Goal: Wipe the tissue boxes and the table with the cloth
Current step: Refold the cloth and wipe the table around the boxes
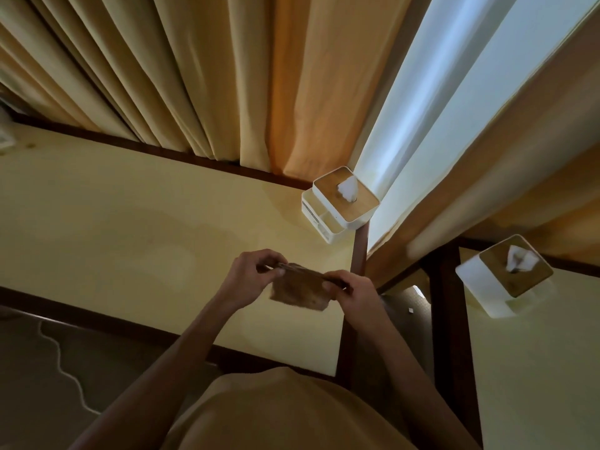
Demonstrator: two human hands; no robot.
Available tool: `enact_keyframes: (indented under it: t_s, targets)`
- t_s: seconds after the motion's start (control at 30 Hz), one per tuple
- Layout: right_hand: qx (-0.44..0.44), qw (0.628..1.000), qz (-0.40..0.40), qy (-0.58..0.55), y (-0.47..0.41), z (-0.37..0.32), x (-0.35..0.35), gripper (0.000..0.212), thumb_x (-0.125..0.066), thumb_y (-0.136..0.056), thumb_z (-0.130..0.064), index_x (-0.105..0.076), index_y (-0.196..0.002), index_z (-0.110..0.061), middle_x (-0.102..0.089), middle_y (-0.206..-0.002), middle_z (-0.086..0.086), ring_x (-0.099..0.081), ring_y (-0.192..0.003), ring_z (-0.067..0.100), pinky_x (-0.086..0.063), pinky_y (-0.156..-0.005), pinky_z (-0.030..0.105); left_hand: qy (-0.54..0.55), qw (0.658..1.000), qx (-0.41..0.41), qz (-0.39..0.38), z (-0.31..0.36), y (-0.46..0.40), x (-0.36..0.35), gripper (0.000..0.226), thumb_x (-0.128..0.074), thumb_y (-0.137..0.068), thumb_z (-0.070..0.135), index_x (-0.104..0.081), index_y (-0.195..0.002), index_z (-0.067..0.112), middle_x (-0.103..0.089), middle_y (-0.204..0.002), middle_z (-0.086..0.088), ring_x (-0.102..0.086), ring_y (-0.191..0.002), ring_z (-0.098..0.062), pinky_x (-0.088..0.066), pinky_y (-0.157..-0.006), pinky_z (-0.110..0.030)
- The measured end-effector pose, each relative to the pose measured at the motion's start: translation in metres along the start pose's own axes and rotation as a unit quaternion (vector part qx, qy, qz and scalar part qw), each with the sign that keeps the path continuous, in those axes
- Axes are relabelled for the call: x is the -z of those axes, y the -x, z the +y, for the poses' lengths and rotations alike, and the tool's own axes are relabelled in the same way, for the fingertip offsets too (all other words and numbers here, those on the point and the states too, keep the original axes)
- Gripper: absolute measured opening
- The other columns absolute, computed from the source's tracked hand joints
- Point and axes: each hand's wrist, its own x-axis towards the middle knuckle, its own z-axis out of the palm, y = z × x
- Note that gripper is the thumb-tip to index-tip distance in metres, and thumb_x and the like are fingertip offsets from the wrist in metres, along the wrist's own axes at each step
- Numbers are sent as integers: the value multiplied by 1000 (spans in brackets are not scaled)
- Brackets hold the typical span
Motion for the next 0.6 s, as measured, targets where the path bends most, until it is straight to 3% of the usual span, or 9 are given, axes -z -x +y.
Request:
enact_keyframes:
  t_s: [0.17, 0.27, 0.37, 0.5, 0.6]
  targets:
    - [32, 999, 27, -4, 0, -14, 0, 15, -71, -95, -15, -71, -110, -17, -70, -93, -11, -68, -87, 3, -57, -75, 16, 10, 996, 81, 35, -15, 7, -18, 21, -74, -87, 4, -77, -93, 24, -77, -86, 5, -72, -86, -16, -57, -89, -42]
    - [63, 997, 31, 34, -2, -25, -6, 12, -71, -96, -17, -74, -108, -16, -70, -95, -12, -66, -92, 5, -59, -82, 23, -7, 994, 104, 40, -20, 12, -21, 20, -74, -87, 7, -74, -94, 26, -76, -90, 6, -72, -88, -12, -57, -90, -42]
    - [106, 991, 31, 72, -2, -39, -8, 13, -69, -97, -16, -74, -107, -10, -68, -97, -8, -61, -92, 13, -52, -83, 27, -62, 993, 100, 28, -13, 23, -16, 19, -75, -89, 19, -70, -106, 23, -73, -103, 9, -70, -94, -8, -55, -93, -37]
    - [147, 982, 14, 120, -3, -62, -5, 11, -68, -96, -11, -73, -100, -2, -68, -93, 3, -59, -89, 23, -36, -79, 20, -121, 987, 95, 46, 6, 51, 8, 29, -72, -92, 29, -66, -119, 23, -68, -119, 7, -64, -108, -13, -51, -96, -33]
    - [152, 980, -16, 128, -1, -78, -11, 10, -64, -97, -7, -72, -98, 0, -64, -91, 0, -54, -90, 19, -31, -78, 16, -138, 982, 105, 81, 17, 83, 30, 32, -71, -93, 33, -65, -124, 24, -66, -125, 8, -60, -114, -11, -49, -97, -34]
